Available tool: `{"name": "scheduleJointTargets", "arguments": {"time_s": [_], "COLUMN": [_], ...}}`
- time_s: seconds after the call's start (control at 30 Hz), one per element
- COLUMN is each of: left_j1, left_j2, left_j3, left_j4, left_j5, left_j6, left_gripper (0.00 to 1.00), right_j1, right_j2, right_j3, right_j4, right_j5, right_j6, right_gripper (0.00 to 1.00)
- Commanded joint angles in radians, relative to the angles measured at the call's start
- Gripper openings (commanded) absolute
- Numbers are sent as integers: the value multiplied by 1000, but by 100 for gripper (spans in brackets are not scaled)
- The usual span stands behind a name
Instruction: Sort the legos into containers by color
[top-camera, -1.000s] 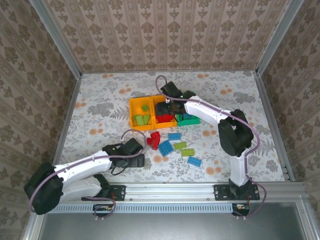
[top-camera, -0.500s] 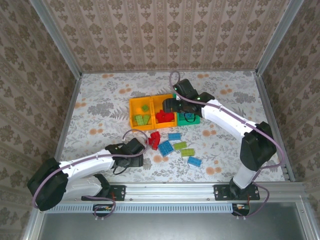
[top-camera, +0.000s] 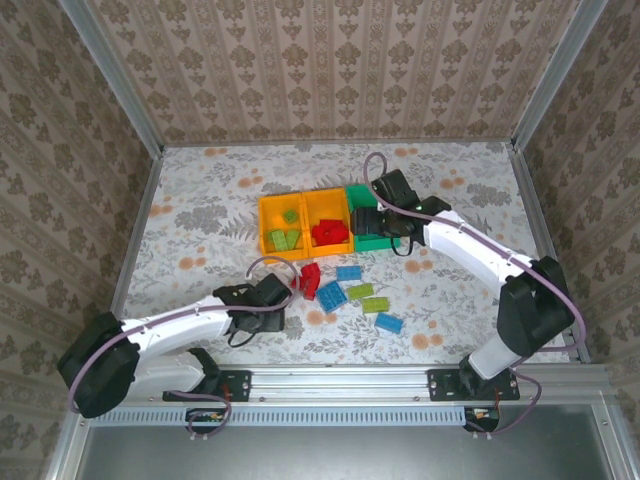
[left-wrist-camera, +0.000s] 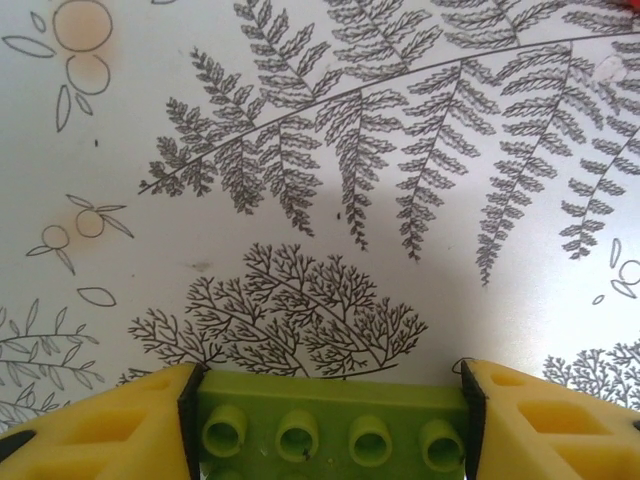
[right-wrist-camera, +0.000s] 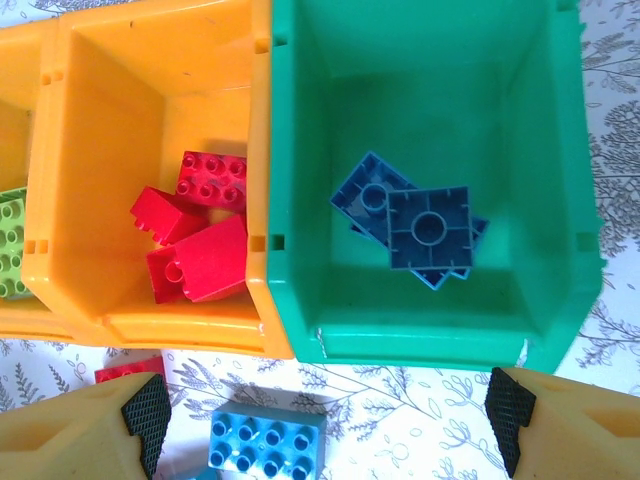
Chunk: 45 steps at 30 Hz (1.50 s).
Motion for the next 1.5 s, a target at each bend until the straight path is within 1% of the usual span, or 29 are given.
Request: {"name": "scheduleJointTargets", "arguments": {"time_s": [0.0, 0.07, 0.2, 0.37, 0.53, 0.73, 0.83, 0.9, 1.07, 1.17, 1.27, 1.33, 1.4, 1.43, 1.47], "left_j1": [0, 20, 98, 211, 326, 405, 415, 414, 413, 413, 413, 413, 413, 413, 413], "left_j2": [5, -11, -24, 19, 158, 365, 431, 448, 450, 426, 401, 389, 373, 367, 358], "left_j3": [31, 63, 140, 275, 443, 653, 732, 751, 738, 715, 696, 686, 672, 662, 650], "left_j4": [-7, -29, -42, -30, 16, 42, 31, 37, 43, 39, 35, 33, 31, 31, 30], "left_j5": [18, 3, -3, 17, 81, 157, 170, 180, 185, 164, 154, 150, 139, 135, 131], "left_j6": [22, 50, 137, 274, 403, 482, 495, 492, 486, 490, 495, 497, 501, 502, 503], "left_gripper": [53, 53, 54, 55, 55, 56, 55, 56, 56, 58, 59, 61, 64, 68, 74], "right_j1": [-6, -6, -6, -2, 40, 150, 183, 186, 185, 184, 183, 191, 221, 236, 258], "right_j2": [-50, -67, -99, -151, -203, -200, -178, -175, -180, -206, -225, -235, -248, -256, -262], "right_j3": [-37, -66, -138, -243, -352, -415, -427, -443, -444, -445, -439, -432, -420, -416, -414], "right_j4": [-6, -5, 4, 27, 45, 22, 11, 28, 16, -20, -57, -74, -104, -117, -128], "right_j5": [28, 34, 39, 18, -10, -13, 11, 18, 53, 75, 58, 29, 23, 23, 17], "right_j6": [10, 12, 29, 65, 98, 115, 148, 178, 189, 178, 181, 196, 224, 241, 265], "right_gripper": [85, 85, 85, 84, 83, 84, 86, 87, 88, 88, 88, 86, 85, 84, 84]}}
